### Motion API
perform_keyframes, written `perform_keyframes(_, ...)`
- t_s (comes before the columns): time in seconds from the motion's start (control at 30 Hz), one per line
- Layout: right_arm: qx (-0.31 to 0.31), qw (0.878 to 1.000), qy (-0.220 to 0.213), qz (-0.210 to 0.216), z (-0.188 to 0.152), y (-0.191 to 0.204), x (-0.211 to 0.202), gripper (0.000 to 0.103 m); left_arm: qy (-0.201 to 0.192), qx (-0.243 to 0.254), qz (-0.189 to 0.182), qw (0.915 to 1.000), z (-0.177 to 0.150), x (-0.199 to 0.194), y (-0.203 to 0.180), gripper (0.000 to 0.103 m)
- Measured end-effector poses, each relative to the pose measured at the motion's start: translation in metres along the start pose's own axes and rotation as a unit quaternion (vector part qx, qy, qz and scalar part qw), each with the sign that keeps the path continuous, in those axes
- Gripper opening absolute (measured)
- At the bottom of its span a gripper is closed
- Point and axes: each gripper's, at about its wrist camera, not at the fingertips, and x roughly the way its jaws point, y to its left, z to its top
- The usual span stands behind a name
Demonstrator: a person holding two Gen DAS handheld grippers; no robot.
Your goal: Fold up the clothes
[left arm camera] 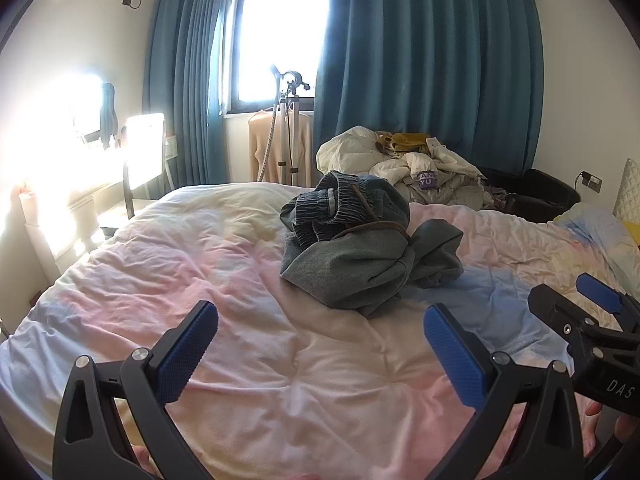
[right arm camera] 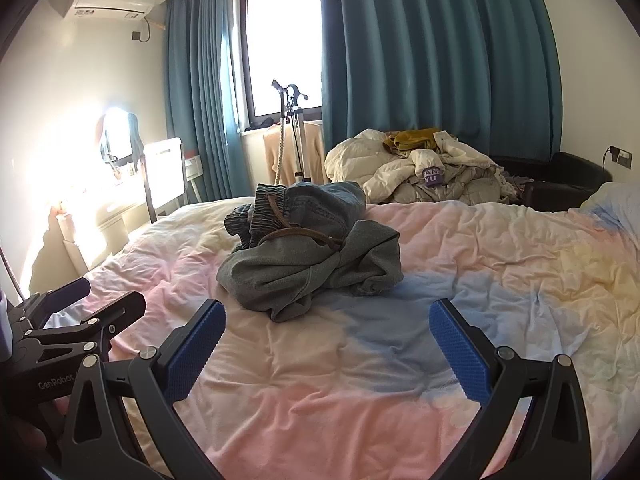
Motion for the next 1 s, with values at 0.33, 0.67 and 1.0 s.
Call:
perform_keyframes(0.33,0.002,1.0,-0.004,-0.001,0.0,0.001,-0.002,0.103,-0.003,0.009,0.007,0.9999,-0.003,0.004,-0.012,0.103)
perform_keyframes(0.67,0.0,1.0,-0.003,-0.004,0.0,0.001,-0.001,0.103,-0.006,0.014,0.006,0.9999,-0.003,0.0,-0.011,0.103)
perform_keyframes(1.0,0.0,1.0,-0.004,-0.004,0.0,0.0,-0.001,0.103,-0.007,0.016,0.004,0.9998,-0.002,-0.001,-0.011,0.103)
